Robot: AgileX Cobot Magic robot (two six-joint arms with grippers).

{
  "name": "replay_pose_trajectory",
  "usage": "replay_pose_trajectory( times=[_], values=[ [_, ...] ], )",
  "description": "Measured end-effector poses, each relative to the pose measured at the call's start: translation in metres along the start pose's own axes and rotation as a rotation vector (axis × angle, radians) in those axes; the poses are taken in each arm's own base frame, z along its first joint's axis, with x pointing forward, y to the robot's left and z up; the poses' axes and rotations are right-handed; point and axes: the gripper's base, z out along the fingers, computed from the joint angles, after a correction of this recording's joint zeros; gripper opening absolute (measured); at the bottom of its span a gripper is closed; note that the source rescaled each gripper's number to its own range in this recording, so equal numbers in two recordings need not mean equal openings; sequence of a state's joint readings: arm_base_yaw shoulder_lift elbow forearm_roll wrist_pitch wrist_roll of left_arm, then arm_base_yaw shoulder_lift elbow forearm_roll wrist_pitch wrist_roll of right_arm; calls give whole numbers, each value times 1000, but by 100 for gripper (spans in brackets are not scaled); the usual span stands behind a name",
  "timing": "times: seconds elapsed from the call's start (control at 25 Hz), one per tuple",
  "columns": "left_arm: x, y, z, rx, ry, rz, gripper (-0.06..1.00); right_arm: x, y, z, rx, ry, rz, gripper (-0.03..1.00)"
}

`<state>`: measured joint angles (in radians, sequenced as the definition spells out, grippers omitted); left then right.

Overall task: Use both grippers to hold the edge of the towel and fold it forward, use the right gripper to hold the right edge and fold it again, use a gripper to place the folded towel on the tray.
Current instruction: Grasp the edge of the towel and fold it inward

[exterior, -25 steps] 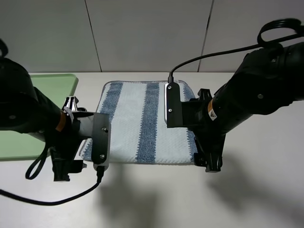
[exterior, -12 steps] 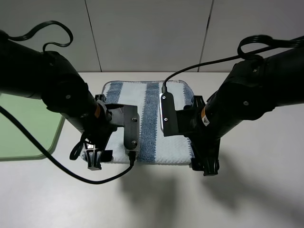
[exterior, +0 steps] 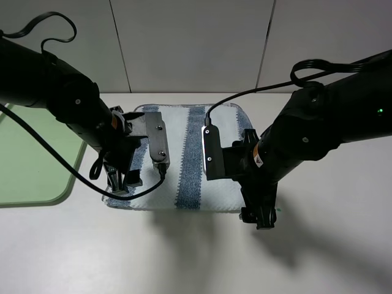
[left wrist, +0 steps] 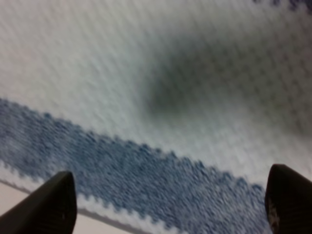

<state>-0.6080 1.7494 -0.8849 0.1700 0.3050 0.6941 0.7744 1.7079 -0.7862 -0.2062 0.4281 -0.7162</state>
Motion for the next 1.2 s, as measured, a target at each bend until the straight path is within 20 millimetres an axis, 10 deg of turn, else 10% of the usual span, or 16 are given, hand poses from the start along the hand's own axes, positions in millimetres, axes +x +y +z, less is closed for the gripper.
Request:
replay_pose_trajectory(
  times=[1.2],
  values=[
    [18, -31, 11, 136, 26, 63, 85, 0, 6, 27, -52, 26, -18, 100]
  ],
)
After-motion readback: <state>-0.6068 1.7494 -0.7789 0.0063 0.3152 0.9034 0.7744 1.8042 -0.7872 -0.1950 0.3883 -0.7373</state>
